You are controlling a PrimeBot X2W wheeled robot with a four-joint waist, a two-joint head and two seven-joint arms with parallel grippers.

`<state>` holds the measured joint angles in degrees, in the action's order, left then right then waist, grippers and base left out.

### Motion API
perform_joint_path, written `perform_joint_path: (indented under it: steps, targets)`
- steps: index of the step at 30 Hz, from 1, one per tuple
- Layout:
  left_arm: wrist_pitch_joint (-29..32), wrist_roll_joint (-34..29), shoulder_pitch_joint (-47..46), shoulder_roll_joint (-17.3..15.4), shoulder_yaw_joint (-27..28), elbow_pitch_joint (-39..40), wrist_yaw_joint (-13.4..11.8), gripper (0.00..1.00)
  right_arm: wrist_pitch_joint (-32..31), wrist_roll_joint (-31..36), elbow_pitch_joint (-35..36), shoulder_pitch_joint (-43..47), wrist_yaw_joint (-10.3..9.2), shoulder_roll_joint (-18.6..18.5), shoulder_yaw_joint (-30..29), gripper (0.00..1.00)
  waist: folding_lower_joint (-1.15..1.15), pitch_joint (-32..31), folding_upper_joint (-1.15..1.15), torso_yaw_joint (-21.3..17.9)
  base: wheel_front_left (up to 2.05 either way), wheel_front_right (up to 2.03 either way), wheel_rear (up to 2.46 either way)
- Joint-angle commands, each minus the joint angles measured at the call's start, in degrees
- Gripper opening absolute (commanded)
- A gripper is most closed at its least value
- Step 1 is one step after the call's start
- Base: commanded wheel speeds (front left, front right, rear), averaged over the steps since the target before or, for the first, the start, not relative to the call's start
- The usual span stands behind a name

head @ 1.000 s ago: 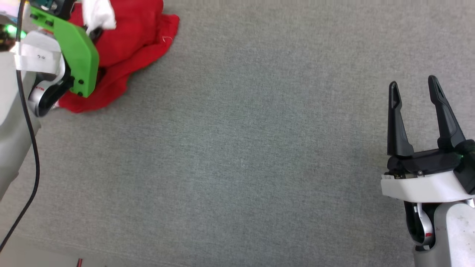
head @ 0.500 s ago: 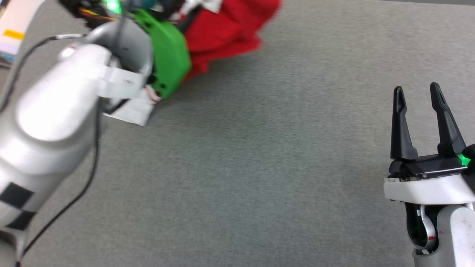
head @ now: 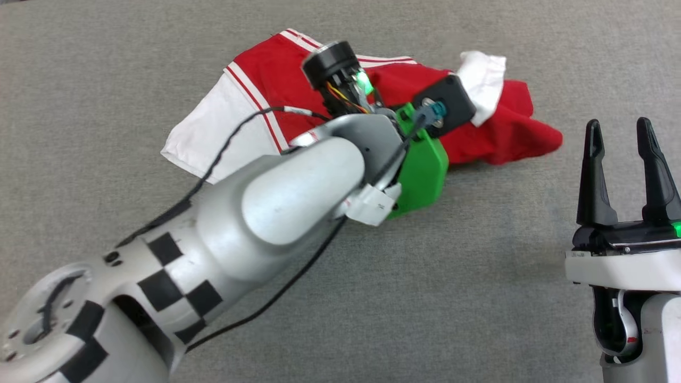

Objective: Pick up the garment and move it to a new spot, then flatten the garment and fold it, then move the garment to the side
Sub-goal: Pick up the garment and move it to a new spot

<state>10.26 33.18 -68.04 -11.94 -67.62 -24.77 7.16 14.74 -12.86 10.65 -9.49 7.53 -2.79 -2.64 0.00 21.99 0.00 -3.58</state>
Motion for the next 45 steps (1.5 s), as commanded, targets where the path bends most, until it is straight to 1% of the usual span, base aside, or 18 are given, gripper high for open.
perform_joint_path:
  steps: [1, 4, 8, 11, 15, 18, 19, 20, 21, 22, 24, 28, 29, 31, 34, 37, 41, 45]
  targets:
    - [-1.0, -0.6, 0.7, 1.8, -1.0, -1.5, 0.2, 0.00, 0.3, -0.5, 0.2, -0.4, -0.04, -0.1, -0.2, 1.00, 0.00, 2.3, 0.00, -2.9, 0.00, 0.00, 0.00]
    - [-2.4, -0.7, 2.6, 5.2, -3.3, -5.3, 0.2, 0.00, 0.3, -0.9, 0.2, -0.6, -0.04, -0.1, -0.6, 1.00, 0.00, 3.0, 0.00, -4.0, 0.00, 0.00, 0.00]
    - [-3.0, -1.4, 5.7, 7.6, -5.2, -8.5, 0.3, 0.00, 0.3, -1.1, 0.2, -0.8, -0.04, -0.1, -0.9, 1.00, 0.00, 3.8, 0.00, -4.9, 0.00, 0.00, 0.00]
    - [-2.0, -1.9, 8.8, 8.5, -5.7, -9.1, 0.3, 0.00, 0.3, -1.3, 0.2, -0.9, -0.04, -0.1, -1.0, 1.00, 0.00, 4.2, 0.00, -5.1, 0.00, 0.00, 0.00]
    - [1.5, -5.7, 14.0, 8.9, -5.7, -7.1, 0.3, 0.00, 0.3, -1.1, 0.0, -1.0, -0.04, -0.1, -0.6, 1.00, 0.00, 4.4, 0.00, -5.2, 0.00, 0.00, 0.00]
    - [1.2, -6.5, 15.0, 9.0, -5.7, -6.2, 0.3, 0.00, 0.3, -0.7, -0.2, -1.0, -0.04, -0.1, -0.7, 1.00, 0.00, 3.8, 0.00, -4.5, 0.00, 0.00, 0.00]
    - [0.5, -6.4, 15.0, 9.0, -5.7, -6.0, 0.3, 0.27, 0.3, -0.5, -0.3, -0.9, -0.04, -0.1, -0.7, 1.00, 0.00, 3.5, 0.00, -4.3, 0.00, 0.00, 0.00]
    - [-0.9, -6.1, 14.7, 9.0, -5.7, -5.8, 0.3, 1.00, 0.3, -0.3, -0.4, -0.7, -0.04, -0.1, -0.7, 1.00, 0.00, 2.9, 0.00, -3.9, 0.00, 0.00, 0.00]
    - [-2.3, -5.7, 14.2, 9.0, -5.7, -5.9, 0.3, 1.00, 0.3, -0.1, -0.5, -0.5, -0.04, -0.1, -0.7, 1.00, 0.00, 2.4, 0.00, -3.5, 0.00, 0.00, 0.00]
    - [-8.7, -5.0, 12.2, 9.0, -5.6, -6.8, 0.3, 1.00, 0.3, 0.6, -0.9, 0.6, -0.04, -0.1, -0.9, 1.00, 0.00, -0.2, 0.00, -2.1, 0.00, 0.00, 0.00]
    - [-12.2, -4.5, 11.7, 9.0, -4.7, -6.9, -0.3, 1.00, 0.3, 0.9, -1.1, 1.3, -0.04, -0.1, -1.0, 1.00, 0.00, -1.7, 0.00, -1.4, 0.00, 0.00, 0.00]
    - [-19.8, -2.7, 12.2, 9.0, -1.4, -6.2, -4.2, 1.00, 0.3, 1.7, -1.7, 3.2, -0.04, -0.1, -1.2, 1.00, 0.00, -5.2, 0.00, 0.6, 0.00, 0.00, 0.00]
    - [-20.8, -2.6, 12.4, 9.0, -0.9, -6.3, -4.9, 1.00, 0.3, 1.8, -1.8, 3.5, -0.04, -0.1, -1.3, 1.00, 0.00, -5.8, 0.00, 0.9, 0.00, 0.00, 0.00]
    - [-23.1, -2.8, 13.3, 8.8, 0.8, -6.5, -7.7, 1.00, 0.3, 2.3, -1.9, 4.5, -0.04, -0.1, -1.4, 1.00, 0.00, -7.2, 0.00, 1.9, 0.00, 0.00, 0.00]
    - [-24.6, -3.0, 15.3, 7.0, 3.7, -5.8, -11.4, 1.00, 0.3, 2.8, -2.0, 5.5, -0.04, -0.1, -1.5, 1.00, 0.00, -8.7, 0.00, 3.3, 0.00, 0.00, 0.00]
    - [-25.2, -3.4, 18.4, 4.1, 7.6, -3.7, -15.3, 1.00, 0.3, 3.4, -2.1, 6.4, -0.04, -0.1, -1.5, 1.00, 0.00, -10.0, 0.00, 4.5, 0.00, 0.00, 0.00]
    - [-25.2, -6.2, 24.4, -0.8, 15.0, 3.6, -20.4, 1.00, 0.3, 3.9, -1.9, 7.2, -0.04, -0.1, -1.6, 1.00, 0.00, -11.0, 0.00, 5.8, 0.00, 0.00, 0.00]
    - [-25.2, -8.9, 31.5, -4.3, 21.8, 9.4, -23.8, 1.00, 0.3, 4.6, -1.9, 8.0, -0.04, -0.1, -1.4, 1.00, 0.00, -12.0, 0.00, 7.0, 0.00, 0.00, 0.00]
